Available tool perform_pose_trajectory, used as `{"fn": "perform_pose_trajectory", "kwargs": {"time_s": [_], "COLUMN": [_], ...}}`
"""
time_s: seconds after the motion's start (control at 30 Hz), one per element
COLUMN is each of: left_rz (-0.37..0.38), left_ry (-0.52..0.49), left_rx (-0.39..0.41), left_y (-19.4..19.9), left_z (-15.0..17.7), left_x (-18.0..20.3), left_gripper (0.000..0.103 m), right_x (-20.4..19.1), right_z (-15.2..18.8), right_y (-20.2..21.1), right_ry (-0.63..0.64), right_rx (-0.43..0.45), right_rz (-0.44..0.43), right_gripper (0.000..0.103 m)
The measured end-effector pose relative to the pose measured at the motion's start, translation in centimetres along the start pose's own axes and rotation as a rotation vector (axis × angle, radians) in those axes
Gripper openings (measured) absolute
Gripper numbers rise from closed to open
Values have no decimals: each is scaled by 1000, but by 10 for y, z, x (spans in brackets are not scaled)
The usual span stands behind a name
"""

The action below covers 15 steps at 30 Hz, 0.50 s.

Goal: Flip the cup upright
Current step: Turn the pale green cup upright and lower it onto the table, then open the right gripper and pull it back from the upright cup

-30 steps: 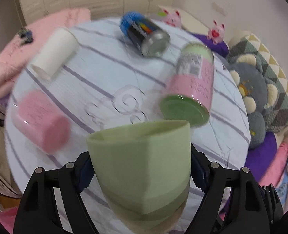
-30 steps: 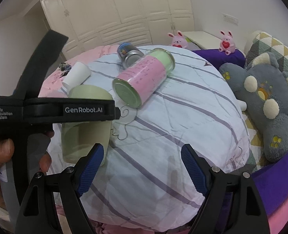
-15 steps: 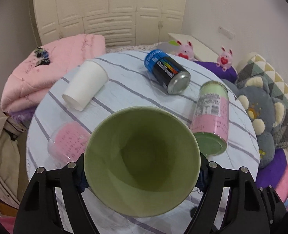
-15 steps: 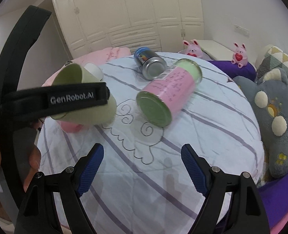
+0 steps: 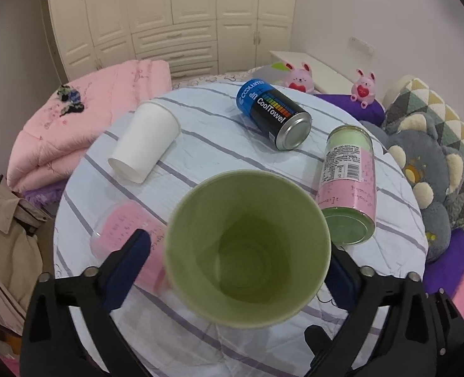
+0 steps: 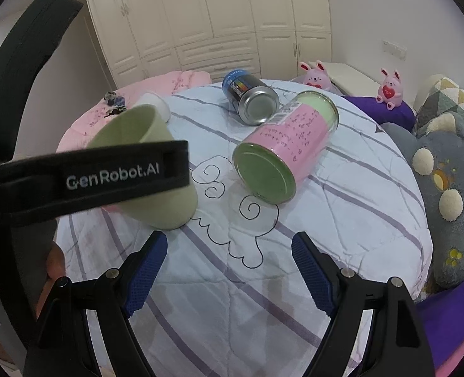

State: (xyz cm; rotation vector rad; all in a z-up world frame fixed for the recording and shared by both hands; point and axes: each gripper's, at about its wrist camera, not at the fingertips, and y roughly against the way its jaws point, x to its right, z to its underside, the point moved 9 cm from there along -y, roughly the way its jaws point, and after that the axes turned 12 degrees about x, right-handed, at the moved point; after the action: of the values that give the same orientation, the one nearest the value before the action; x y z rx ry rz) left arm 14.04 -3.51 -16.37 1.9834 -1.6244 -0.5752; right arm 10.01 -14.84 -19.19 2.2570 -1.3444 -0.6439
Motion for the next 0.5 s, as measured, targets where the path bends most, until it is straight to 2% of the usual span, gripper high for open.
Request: {"fn": "perform_pose_trajectory", "kwargs": {"time_s": [0.23,0.5], "left_rz": [22,91], "left_ry": [17,37], "left_rx": [19,94], "left_y": [19,73], "left_z": [-1,-11], "left_x": [-8,-22], "left_gripper": [103,103], "right_x": [-7,-11], "right_z": [-6,-21], "right_y": [9,39], "right_ry": [5,-2], "right_rx": [20,76], "right_rz": [12,50], "right_gripper": [83,83]}}
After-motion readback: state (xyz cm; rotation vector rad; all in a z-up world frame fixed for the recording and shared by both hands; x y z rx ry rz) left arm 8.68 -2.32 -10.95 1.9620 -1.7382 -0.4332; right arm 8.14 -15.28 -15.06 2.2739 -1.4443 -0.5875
